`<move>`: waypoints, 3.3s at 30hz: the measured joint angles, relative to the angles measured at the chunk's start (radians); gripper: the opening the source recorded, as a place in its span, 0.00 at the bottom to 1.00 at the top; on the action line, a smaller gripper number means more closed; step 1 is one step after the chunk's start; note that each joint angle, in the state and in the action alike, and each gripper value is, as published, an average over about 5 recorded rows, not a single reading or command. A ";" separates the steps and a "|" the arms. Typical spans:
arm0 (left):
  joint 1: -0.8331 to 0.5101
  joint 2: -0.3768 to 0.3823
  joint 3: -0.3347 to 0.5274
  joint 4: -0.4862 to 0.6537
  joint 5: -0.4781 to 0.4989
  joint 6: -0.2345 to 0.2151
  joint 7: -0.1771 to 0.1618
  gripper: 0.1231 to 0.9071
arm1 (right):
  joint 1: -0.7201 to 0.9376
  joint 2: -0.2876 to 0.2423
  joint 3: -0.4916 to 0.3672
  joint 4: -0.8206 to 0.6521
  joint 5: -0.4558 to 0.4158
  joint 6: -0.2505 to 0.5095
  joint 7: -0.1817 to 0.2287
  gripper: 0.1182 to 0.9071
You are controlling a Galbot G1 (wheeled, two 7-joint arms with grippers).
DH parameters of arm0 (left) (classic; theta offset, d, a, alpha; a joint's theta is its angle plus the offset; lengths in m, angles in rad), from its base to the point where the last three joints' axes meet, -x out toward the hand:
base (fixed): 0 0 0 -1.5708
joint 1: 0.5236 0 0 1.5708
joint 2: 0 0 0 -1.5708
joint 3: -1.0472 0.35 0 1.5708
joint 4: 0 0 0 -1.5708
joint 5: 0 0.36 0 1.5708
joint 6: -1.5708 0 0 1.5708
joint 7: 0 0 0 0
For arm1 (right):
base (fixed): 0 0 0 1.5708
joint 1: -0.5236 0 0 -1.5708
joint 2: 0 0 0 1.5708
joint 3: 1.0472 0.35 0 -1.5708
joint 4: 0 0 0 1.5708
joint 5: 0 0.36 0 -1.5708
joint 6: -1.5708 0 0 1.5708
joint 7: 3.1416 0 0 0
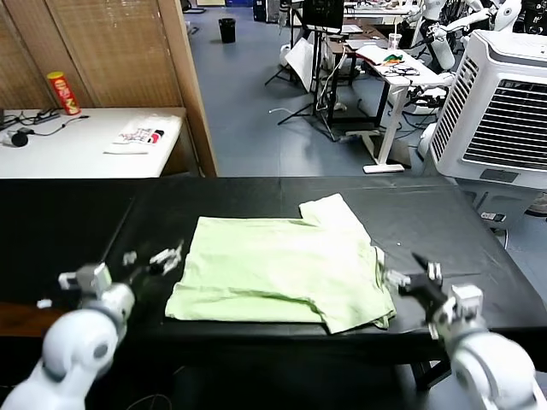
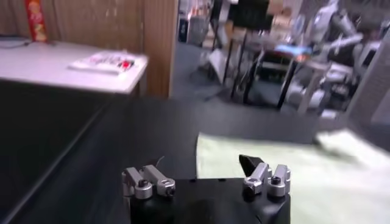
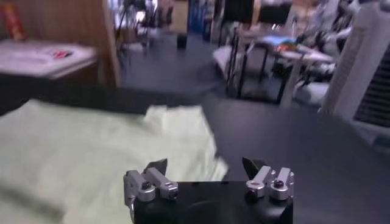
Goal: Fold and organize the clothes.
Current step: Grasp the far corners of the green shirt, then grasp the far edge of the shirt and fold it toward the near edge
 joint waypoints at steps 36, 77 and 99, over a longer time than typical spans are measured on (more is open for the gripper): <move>-0.460 -0.154 0.227 0.599 0.068 0.145 0.109 0.86 | 0.522 0.196 -0.248 -0.719 -0.040 -0.091 -0.087 0.85; -0.378 -0.094 0.175 0.437 0.040 0.128 0.088 0.00 | 0.337 0.056 -0.179 -0.425 0.070 -0.018 -0.164 0.01; 0.057 0.083 0.013 -0.046 -0.007 0.145 0.041 0.00 | -0.075 -0.131 -0.065 0.024 0.135 -0.127 -0.112 0.01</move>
